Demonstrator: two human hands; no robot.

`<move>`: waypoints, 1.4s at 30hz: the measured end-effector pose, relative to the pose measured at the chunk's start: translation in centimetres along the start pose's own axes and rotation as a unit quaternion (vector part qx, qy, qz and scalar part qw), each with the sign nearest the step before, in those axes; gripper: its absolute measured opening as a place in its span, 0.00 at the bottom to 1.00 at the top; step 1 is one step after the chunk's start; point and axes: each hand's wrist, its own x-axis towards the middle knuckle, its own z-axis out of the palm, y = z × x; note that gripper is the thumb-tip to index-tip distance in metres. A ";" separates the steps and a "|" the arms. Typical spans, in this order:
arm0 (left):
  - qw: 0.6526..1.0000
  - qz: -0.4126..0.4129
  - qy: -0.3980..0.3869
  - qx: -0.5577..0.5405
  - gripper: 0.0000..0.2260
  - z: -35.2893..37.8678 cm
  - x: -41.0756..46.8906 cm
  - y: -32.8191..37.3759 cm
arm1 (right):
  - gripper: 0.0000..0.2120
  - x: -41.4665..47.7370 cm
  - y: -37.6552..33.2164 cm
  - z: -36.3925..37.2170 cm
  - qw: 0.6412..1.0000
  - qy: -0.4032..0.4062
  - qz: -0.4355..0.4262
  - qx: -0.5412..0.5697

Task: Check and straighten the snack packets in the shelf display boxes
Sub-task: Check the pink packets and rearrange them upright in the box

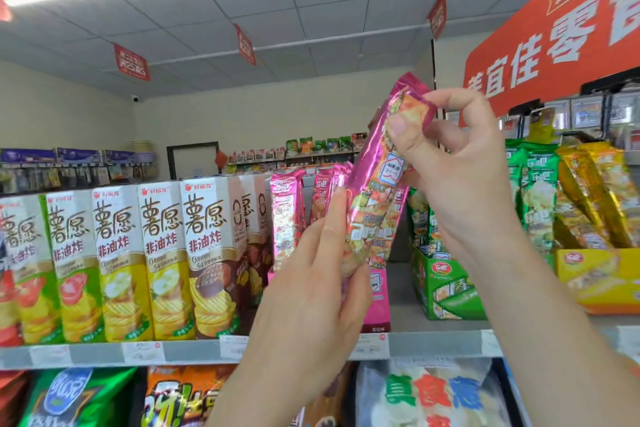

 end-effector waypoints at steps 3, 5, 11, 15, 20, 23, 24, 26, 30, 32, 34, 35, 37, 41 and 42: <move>0.999 -0.010 -0.001 -0.045 0.34 0.5 0.3 0.8 | 0.10 -1.3 0.2 -0.7 1.000 -0.007 0.016 -0.006; 0.997 -0.031 0.008 -0.076 0.31 0.9 0.4 1.4 | 0.06 -2.1 0.3 -1.4 0.999 -0.030 0.024 0.028; 0.971 -0.078 0.061 -0.217 0.27 2.6 -0.1 3.2 | 0.28 -4.7 1.1 -3.0 0.986 -0.156 0.056 0.031; 0.939 -0.143 0.112 -0.290 0.22 4.1 0.7 3.8 | 0.31 -8.4 1.7 -3.5 0.969 -0.203 0.138 0.012; 0.880 -0.235 0.215 -0.351 0.14 2.7 0.9 4.2 | 0.29 -12.5 2.2 -3.0 0.955 -0.249 0.162 0.001; 0.852 -0.251 0.204 -0.412 0.11 1.4 1.6 3.1 | 0.25 -12.8 2.5 -3.2 0.954 -0.265 0.141 -0.001; 0.844 -0.248 0.206 -0.428 0.11 0.7 2.0 2.3 | 0.23 -12.8 2.6 -3.4 0.952 -0.273 0.140 -0.014; 0.839 -0.247 0.224 -0.429 0.16 -0.8 3.0 1.0 | 0.21 -12.6 2.8 -4.0 0.943 -0.295 0.150 -0.037; 0.871 -0.228 0.221 -0.375 0.21 -2.9 3.8 -0.6 | 0.23 -12.0 3.2 -4.5 0.935 -0.308 0.173 -0.030; 0.887 -0.237 0.219 -0.329 0.30 -3.4 3.8 -1.2 | 0.24 -12.1 3.3 -4.1 0.935 -0.303 0.184 -0.014; 0.895 -0.245 0.236 -0.287 0.31 -3.9 3.7 -1.7 | 0.23 -12.6 3.3 -3.2 0.924 -0.312 0.220 0.008; 0.890 -0.234 0.245 -0.306 0.24 -4.2 3.9 -2.0 | 0.24 -13.1 3.3 -2.7 0.915 -0.326 0.238 0.017; 0.869 -0.237 0.248 -0.357 0.17 -4.7 4.5 -2.5 | 0.28 -14.0 3.6 -1.6 0.905 -0.335 0.261 0.031; 0.877 -0.173 0.256 -0.369 0.06 -5.2 5.2 -3.0 | 0.28 -14.3 4.3 -0.5 0.935 -0.249 0.246 0.050; 0.878 -0.152 0.257 -0.373 0.06 -5.5 5.3 -3.2 | 0.25 -14.0 4.3 -0.6 0.946 -0.212 0.237 0.060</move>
